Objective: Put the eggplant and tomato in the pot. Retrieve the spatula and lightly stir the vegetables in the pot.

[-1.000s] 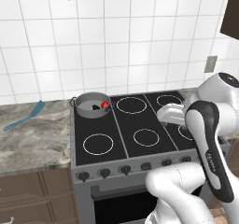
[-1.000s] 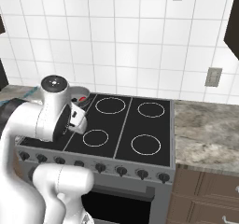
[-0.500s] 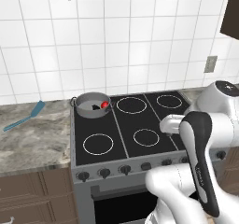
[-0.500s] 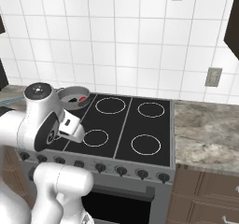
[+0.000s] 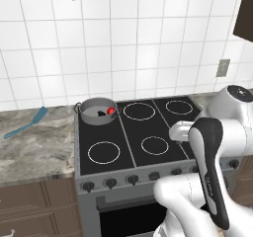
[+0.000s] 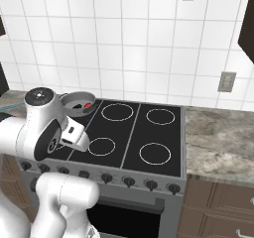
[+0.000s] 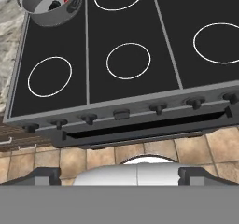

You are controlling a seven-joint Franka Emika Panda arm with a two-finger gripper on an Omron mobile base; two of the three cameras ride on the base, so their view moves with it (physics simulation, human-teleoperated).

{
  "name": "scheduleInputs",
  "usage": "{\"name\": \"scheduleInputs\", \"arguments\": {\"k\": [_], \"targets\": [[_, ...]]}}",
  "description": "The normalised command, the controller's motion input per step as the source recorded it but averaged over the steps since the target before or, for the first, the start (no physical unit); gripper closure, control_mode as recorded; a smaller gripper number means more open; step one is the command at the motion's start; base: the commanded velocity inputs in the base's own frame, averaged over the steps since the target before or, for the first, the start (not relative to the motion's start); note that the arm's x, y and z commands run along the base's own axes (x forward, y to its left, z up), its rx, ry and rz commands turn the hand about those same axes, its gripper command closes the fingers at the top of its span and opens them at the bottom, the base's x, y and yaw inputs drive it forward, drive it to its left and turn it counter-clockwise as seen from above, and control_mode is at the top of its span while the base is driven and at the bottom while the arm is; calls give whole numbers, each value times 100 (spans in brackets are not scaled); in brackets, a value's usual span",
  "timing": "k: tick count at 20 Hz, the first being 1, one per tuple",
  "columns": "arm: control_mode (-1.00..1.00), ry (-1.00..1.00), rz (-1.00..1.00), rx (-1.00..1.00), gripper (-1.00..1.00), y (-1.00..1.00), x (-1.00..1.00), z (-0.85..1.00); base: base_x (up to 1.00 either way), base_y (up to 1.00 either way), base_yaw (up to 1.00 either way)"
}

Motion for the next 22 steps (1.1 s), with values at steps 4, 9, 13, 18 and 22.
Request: {"name": "scheduleInputs", "arguments": {"k": [4, 9, 13, 18, 22], "targets": [[100, 0, 0, 0, -100, 0, 0, 0, -1, 1, 0], [100, 0, 0, 0, -100, 0, 0, 0, -26, 77, 4], [100, 0, 0, 0, -100, 0, 0, 0, 0, 91, 0], [100, 0, 0, 0, -100, 0, 0, 0, 1, 86, 0], [100, 0, 0, 0, -100, 0, 0, 0, 29, 60, 0]]}}
